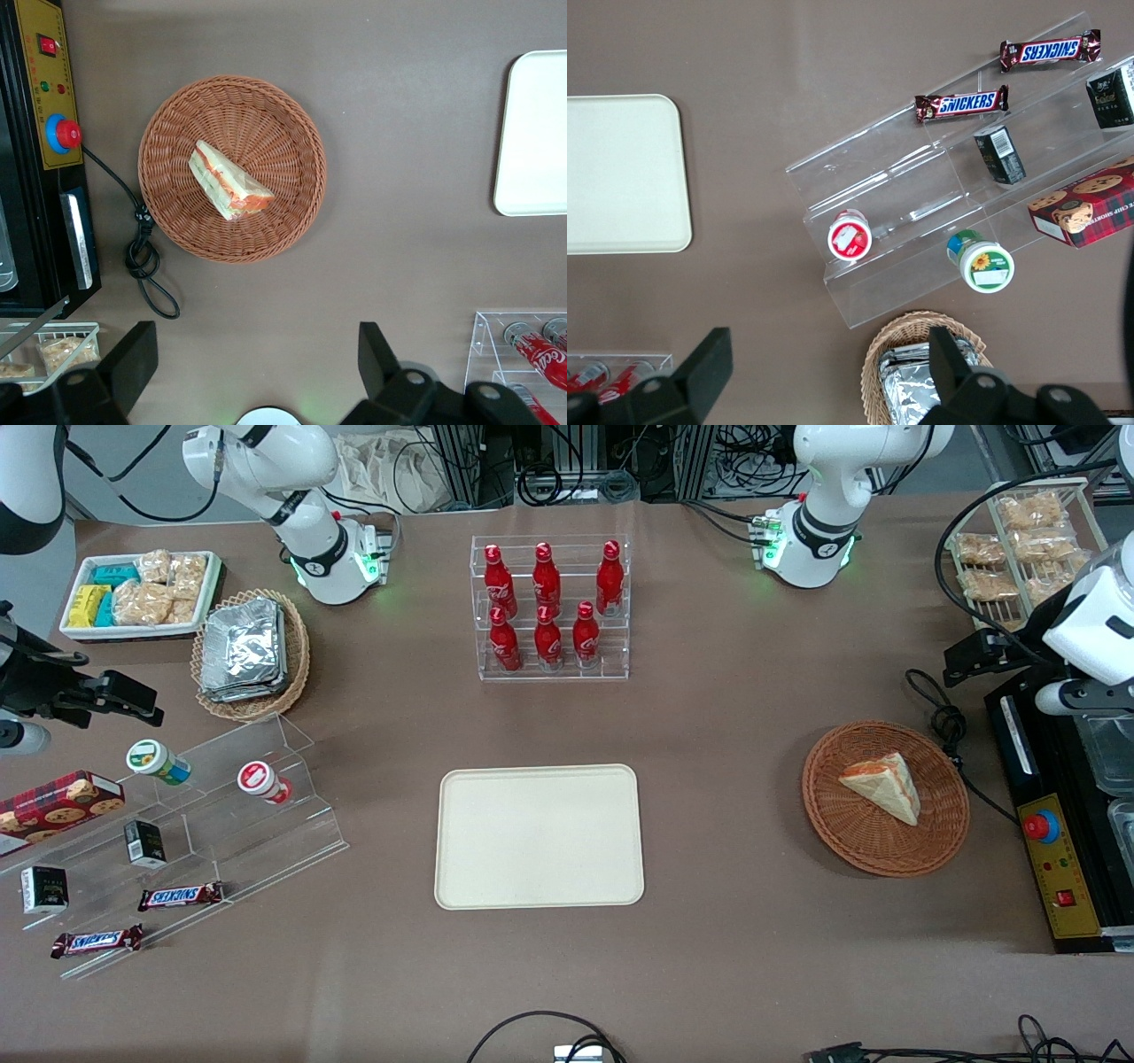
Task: Place sandwich from basket to tray
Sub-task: 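Move the left gripper toward the wicker basket with the sandwich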
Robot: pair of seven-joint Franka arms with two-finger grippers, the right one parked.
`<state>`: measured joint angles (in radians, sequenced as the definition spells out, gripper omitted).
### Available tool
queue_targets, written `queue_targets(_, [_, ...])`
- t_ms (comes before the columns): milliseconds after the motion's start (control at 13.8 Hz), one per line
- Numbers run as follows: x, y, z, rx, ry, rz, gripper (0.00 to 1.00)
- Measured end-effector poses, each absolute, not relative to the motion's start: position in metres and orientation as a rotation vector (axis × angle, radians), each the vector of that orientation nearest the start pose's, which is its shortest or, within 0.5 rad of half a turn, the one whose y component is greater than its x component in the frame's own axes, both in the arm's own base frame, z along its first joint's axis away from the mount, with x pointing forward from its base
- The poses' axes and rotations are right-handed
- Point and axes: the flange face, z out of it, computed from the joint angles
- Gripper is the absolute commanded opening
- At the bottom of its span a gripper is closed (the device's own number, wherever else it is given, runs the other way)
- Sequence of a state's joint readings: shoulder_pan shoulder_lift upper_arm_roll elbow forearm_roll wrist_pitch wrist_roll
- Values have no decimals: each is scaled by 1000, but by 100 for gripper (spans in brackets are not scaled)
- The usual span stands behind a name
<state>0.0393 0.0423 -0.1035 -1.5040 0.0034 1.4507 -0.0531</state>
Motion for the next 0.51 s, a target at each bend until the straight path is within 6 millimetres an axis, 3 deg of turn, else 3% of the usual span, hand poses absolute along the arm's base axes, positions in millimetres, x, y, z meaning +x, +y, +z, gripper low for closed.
queue_targets(509, [561,-24,609,-3127,-47,186,100])
